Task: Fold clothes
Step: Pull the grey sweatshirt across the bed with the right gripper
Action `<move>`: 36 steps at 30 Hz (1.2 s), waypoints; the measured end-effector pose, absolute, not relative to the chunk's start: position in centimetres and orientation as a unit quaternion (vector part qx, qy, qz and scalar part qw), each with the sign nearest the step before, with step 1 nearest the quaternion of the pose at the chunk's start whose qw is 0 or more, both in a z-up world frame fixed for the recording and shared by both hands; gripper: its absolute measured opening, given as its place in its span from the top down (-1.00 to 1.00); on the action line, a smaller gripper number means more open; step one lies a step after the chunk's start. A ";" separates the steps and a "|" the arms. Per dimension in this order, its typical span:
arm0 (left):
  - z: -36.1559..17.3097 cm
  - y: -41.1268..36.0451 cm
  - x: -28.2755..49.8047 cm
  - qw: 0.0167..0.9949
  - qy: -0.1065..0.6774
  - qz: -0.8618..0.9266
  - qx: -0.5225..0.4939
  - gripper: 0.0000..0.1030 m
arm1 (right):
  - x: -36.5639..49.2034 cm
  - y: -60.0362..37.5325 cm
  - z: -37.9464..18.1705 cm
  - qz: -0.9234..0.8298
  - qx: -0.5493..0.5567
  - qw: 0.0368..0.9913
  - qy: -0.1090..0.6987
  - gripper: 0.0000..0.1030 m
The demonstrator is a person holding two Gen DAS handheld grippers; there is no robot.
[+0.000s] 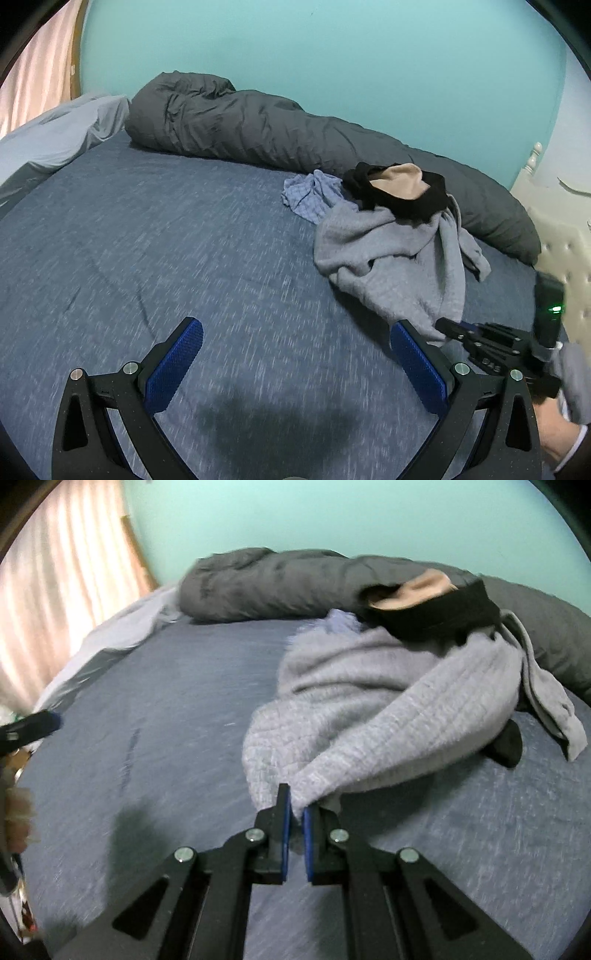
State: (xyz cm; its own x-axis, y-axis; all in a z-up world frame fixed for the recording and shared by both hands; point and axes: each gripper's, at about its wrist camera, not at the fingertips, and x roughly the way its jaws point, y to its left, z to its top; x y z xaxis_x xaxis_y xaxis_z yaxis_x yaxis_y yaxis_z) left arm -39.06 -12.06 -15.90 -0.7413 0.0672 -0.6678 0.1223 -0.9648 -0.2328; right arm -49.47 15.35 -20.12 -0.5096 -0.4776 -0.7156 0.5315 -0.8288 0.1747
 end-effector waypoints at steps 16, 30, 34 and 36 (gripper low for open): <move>-14.8 -13.9 -25.1 0.017 0.134 -0.936 0.324 -1.00 | -30.9 12.1 -14.6 -0.871 0.322 0.369 0.040 0.90; -12.9 -17.9 -14.4 0.045 0.158 -0.924 0.344 -1.00 | -15.8 8.7 -10.0 -0.858 0.305 0.413 0.011 0.90; -13.0 -18.2 -12.6 0.051 0.165 -0.921 0.348 -1.00 | -14.4 6.7 -12.6 -0.835 0.345 0.428 0.030 0.89; -13.3 -18.3 -11.8 0.051 0.169 -0.919 0.352 -1.00 | -14.9 6.2 -15.0 -0.822 0.385 0.420 0.032 0.85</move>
